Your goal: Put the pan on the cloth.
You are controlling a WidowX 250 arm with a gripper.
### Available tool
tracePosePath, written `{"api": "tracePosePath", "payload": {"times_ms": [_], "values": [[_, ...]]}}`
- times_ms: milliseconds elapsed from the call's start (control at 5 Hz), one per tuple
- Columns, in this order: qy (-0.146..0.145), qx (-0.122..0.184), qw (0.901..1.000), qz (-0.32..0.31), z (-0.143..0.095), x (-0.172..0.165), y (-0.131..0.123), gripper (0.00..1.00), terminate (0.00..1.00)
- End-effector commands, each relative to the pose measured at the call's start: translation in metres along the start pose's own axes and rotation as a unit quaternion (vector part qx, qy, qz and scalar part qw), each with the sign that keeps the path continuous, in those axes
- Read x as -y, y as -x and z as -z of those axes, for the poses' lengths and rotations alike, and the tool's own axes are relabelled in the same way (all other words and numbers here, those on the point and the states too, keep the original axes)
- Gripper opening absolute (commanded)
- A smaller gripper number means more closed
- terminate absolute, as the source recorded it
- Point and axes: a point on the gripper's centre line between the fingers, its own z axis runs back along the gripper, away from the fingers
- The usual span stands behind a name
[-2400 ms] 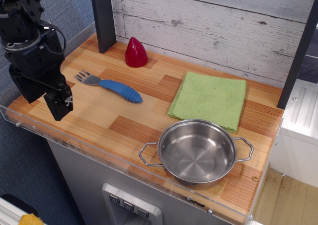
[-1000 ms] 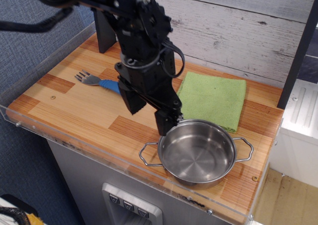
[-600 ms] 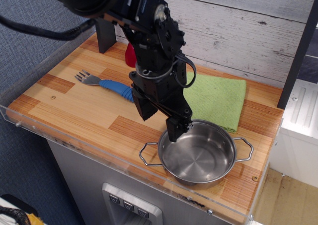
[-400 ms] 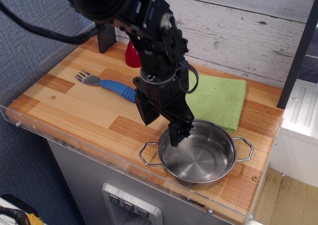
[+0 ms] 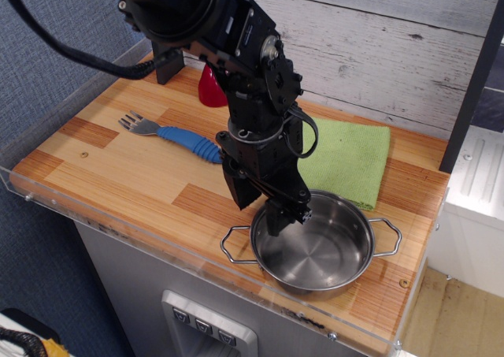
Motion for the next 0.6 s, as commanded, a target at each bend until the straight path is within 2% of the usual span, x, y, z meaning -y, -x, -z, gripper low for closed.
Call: {"api": "tracePosePath", "payload": {"times_ms": [0,200,400], "values": [[0.012,0.019,0.9997,0.01,-0.012,-0.003,-0.004,0.0,0.0],[0.023,0.018,0.9993,0.024,-0.014,-0.002,-0.004,0.0,0.0],[0.061,0.025,0.9978,0.01,-0.026,-0.004,-0.006,0.0,0.0]]}}
